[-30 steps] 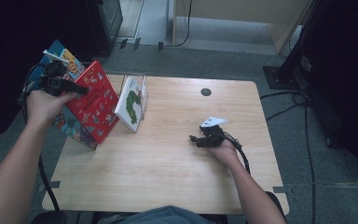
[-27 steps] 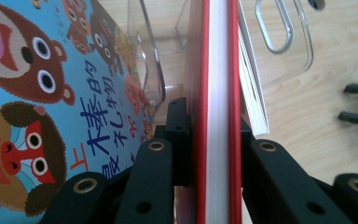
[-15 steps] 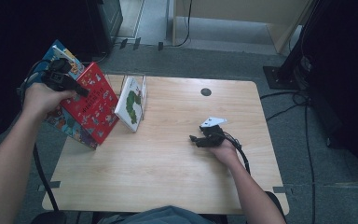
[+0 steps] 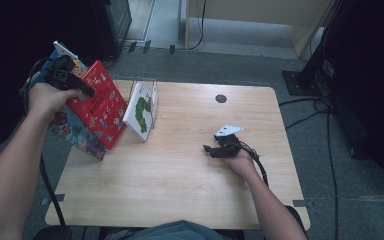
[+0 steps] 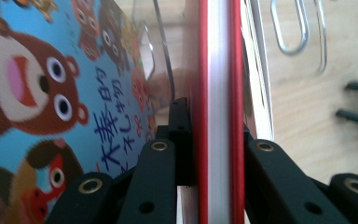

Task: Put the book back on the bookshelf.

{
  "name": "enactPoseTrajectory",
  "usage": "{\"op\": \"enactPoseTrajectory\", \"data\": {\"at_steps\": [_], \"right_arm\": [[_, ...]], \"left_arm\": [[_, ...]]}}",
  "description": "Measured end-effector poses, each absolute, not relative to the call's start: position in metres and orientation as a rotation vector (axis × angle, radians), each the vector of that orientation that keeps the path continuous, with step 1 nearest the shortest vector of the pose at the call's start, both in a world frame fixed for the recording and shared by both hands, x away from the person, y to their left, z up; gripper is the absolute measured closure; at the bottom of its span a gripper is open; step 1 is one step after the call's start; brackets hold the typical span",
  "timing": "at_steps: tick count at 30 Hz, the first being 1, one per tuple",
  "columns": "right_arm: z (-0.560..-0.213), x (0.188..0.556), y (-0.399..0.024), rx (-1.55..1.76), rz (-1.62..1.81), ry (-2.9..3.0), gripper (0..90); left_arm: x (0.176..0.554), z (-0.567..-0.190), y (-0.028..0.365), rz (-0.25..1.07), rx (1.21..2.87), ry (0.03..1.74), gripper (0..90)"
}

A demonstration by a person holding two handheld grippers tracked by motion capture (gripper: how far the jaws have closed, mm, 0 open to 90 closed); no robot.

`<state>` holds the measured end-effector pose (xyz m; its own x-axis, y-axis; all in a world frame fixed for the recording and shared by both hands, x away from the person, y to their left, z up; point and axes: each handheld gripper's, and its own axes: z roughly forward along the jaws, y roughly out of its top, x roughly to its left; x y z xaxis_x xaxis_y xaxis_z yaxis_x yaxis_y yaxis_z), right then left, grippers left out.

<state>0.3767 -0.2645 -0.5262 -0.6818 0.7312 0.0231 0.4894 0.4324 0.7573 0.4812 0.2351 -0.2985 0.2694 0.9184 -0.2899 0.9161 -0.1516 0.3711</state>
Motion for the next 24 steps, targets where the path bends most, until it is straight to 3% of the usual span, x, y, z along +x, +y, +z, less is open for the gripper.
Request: {"op": "enactPoseTrajectory", "data": {"at_steps": [24], "right_arm": [[-0.526, 0.367, -0.264, 1.051, 1.099, 2.377, 30.6]], "left_arm": [[0.509, -0.309, 0.219, 0.020, 1.966, 1.688, 79.7]]}}
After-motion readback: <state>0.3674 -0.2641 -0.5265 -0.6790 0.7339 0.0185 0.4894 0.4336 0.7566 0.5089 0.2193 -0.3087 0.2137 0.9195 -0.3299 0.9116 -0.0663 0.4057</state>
